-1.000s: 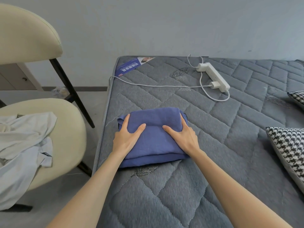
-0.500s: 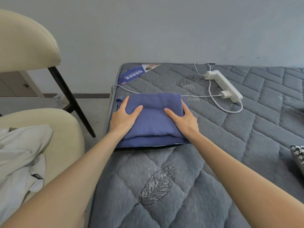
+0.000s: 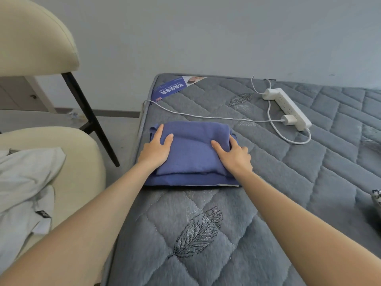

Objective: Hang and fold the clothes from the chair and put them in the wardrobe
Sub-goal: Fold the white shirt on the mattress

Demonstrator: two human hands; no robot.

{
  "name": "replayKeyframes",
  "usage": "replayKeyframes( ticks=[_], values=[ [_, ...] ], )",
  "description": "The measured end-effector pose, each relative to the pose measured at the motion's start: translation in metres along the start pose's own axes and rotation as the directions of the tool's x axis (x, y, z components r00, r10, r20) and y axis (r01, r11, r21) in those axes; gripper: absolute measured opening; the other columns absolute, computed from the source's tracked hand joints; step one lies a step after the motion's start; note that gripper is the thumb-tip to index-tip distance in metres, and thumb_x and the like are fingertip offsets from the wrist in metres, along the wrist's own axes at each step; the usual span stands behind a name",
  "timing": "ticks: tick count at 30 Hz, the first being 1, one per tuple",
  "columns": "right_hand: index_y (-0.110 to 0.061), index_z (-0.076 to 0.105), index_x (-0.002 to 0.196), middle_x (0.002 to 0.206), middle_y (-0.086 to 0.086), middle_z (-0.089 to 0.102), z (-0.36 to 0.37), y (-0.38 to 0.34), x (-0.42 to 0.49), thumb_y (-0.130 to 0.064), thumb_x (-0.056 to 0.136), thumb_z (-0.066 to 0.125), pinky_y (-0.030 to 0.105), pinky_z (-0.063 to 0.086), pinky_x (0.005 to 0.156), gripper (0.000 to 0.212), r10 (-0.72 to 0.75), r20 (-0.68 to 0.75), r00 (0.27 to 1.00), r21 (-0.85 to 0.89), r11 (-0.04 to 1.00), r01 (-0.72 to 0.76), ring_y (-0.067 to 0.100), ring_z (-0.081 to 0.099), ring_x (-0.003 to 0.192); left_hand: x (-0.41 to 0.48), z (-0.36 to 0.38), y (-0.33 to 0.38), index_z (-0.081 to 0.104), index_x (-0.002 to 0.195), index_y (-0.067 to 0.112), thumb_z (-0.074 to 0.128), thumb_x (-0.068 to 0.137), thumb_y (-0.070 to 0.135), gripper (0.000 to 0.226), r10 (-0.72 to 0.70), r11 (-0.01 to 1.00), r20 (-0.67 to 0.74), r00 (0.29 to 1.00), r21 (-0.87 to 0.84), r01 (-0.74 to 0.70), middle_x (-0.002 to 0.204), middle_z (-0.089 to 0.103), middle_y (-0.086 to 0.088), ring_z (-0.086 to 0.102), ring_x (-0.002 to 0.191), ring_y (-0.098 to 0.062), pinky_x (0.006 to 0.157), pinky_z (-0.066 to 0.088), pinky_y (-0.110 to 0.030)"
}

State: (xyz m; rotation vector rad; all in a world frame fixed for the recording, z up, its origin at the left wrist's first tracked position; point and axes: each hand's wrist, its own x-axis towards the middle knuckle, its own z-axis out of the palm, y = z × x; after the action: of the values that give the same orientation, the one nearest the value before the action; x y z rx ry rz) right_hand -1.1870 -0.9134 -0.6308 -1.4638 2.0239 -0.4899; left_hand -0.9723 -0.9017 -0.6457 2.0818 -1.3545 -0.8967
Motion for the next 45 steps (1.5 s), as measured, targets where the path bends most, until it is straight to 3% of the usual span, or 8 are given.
replayKeyframes(
  ticks=[4,9,14,21,28,33,40,45],
  values=[
    [-0.030,0.029,0.148,0.146,0.010,0.034,-0.021,-0.019,-0.016,-0.061,0.083,0.058,0.050,0.028,0.107,0.078,-0.036,-0.080,0.996,-0.132,0.991,0.025,0.032,0.028,0.136,-0.019,-0.020,0.005,0.007,0.151,0.041,0.028,0.100,0.048,0.055,0.028,0.999,-0.006,1.000,0.029,-0.028,0.148,0.040,-0.014,0.040,0.131,-0.036,0.109,0.033,-0.043],
    [-0.021,0.039,0.141,0.139,0.008,0.041,-0.038,-0.042,-0.056,-0.045,0.088,0.061,0.046,0.039,0.097,0.062,-0.322,-0.217,0.922,-0.176,0.941,0.288,0.030,0.037,0.127,-0.059,-0.054,0.015,0.018,0.152,0.029,0.037,0.102,0.034,0.054,0.175,0.981,-0.121,0.977,-0.063,-0.184,0.149,0.033,-0.015,0.031,0.137,-0.027,0.110,0.025,-0.036],
    [-0.023,0.049,0.133,0.132,0.002,0.051,-0.033,-0.065,-0.115,-0.041,0.091,0.058,0.041,0.039,0.093,0.047,-0.570,-0.141,0.810,-0.184,0.819,0.544,0.025,0.043,0.123,-0.110,-0.095,0.003,0.029,0.149,0.022,0.036,0.103,0.029,0.047,0.261,0.965,-0.221,0.940,0.040,-0.259,0.142,0.044,-0.011,0.042,0.130,-0.027,0.097,0.033,-0.031],
    [-0.021,0.053,0.127,0.117,0.001,0.062,0.011,-0.089,-0.188,-0.034,0.096,0.051,0.041,0.046,0.083,0.034,-0.746,0.007,0.665,-0.192,0.652,0.733,0.026,0.054,0.108,-0.175,-0.140,-0.078,0.040,0.142,0.022,0.039,0.101,0.030,0.041,0.145,0.989,-0.341,0.929,0.016,-0.149,0.134,0.052,-0.008,0.052,0.119,-0.025,0.095,0.041,-0.038],
    [-0.021,0.056,0.125,0.109,-0.005,0.066,0.079,-0.107,-0.245,-0.027,0.095,0.051,0.043,0.052,0.079,0.031,-0.796,0.115,0.594,-0.045,0.593,0.804,0.019,0.061,0.096,-0.225,-0.180,-0.186,0.038,0.142,0.021,0.053,0.095,0.030,0.050,-0.010,0.991,-0.400,0.916,0.120,0.063,0.136,0.049,-0.009,0.042,0.126,-0.029,0.097,0.039,-0.041],
    [-0.026,0.054,0.126,0.112,-0.008,0.064,0.134,-0.121,-0.271,-0.031,0.096,0.050,0.036,0.050,0.082,0.031,-0.792,0.195,0.578,-0.040,0.582,0.812,0.015,0.059,0.098,-0.240,-0.191,-0.239,0.020,0.149,0.034,0.068,0.081,0.039,0.084,-0.137,0.934,-0.228,0.964,0.296,0.202,0.148,0.029,-0.001,0.030,0.130,-0.035,0.097,0.038,-0.044],
    [-0.023,0.046,0.135,0.127,0.001,0.056,0.204,-0.138,-0.276,-0.028,0.098,0.048,0.034,0.044,0.080,0.038,-0.738,0.386,0.553,-0.048,0.583,0.811,0.022,0.053,0.114,-0.234,-0.184,-0.285,0.023,0.149,0.037,0.070,0.079,0.040,0.084,-0.037,0.917,-0.223,0.974,0.379,0.121,0.146,0.026,0.007,0.029,0.127,-0.028,0.096,0.041,-0.039],
    [-0.020,0.039,0.142,0.138,0.006,0.048,0.246,-0.139,-0.262,-0.025,0.095,0.049,0.040,0.044,0.094,0.048,-0.644,0.433,0.631,0.025,0.708,0.706,0.026,0.046,0.122,-0.221,-0.178,-0.300,0.040,0.139,0.035,0.063,0.087,0.034,0.057,0.070,0.899,-0.323,0.944,0.431,0.080,0.135,0.035,0.009,0.033,0.115,-0.026,0.084,0.043,-0.035]
  ],
)
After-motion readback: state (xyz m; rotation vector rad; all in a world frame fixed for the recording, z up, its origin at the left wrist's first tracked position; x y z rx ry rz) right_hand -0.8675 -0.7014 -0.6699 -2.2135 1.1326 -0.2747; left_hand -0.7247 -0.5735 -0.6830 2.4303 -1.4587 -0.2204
